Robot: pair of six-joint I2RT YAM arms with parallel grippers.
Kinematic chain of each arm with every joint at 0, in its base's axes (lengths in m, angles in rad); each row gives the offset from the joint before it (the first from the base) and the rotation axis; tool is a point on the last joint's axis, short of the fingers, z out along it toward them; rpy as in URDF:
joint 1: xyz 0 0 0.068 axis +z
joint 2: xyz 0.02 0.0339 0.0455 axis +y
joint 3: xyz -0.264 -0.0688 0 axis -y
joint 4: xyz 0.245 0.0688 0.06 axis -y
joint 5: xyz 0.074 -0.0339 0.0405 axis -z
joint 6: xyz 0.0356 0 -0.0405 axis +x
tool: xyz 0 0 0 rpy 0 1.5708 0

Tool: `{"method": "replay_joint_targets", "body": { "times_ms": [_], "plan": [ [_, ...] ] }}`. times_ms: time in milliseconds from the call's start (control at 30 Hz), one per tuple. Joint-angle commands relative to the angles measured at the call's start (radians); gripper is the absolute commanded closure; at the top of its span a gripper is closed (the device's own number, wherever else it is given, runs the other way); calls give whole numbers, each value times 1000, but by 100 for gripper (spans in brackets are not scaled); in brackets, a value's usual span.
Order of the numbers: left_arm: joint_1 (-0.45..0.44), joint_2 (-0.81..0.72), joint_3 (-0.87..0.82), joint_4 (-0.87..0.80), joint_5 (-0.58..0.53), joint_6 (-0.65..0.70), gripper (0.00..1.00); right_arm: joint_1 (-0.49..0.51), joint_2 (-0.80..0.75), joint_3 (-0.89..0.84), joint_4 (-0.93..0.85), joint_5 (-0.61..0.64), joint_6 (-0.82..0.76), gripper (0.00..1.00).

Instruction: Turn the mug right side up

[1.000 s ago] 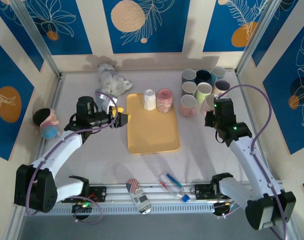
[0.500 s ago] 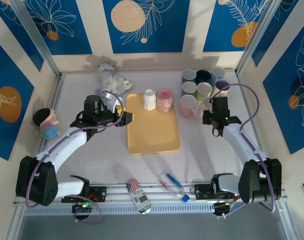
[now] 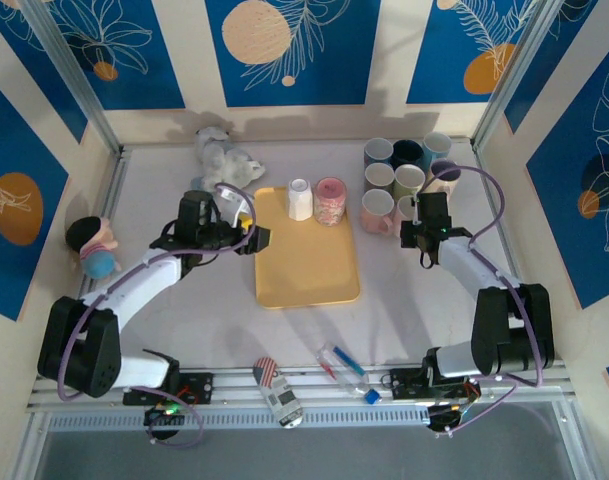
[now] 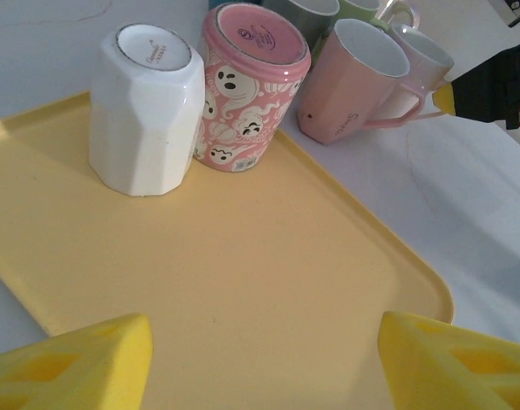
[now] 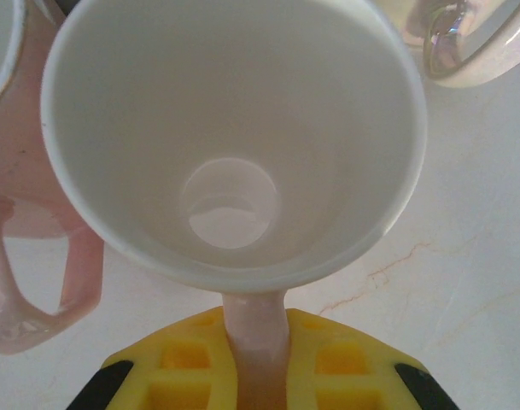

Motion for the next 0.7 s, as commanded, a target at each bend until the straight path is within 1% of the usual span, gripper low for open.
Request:
{"method": "replay_joint_targets", "body": {
  "times_ms": [0,67,133,200,267,300,433,533,667],
  "plan": [
    [-15,11,41,-19,-13,38,30,0,7,3,89,25,-25,93],
    [-15,10,41,-21,-22,41,30,3,12,0,94,33,-27,90],
    [-15,12,39,-23,-24,44,29,8,13,-4,92,42,-24,84],
    [-15,14,38,-26,-26,41,29,14,9,-10,92,42,-21,71],
    [-15,14,38,-27,-34,27,29,17,6,-9,86,38,-15,62],
    [-17,15,39,-26,-39,17,29,19,2,-5,73,38,-10,59],
    [-22,15,42,-19,-55,-43,28,26,-66,12,-8,31,20,52],
    [-39,30,60,-39,-98,-90,28,26,-168,25,-91,-13,49,51],
    [-88,79,137,-136,-183,-107,28,26,-285,76,-212,-156,94,51]
  ]
}}
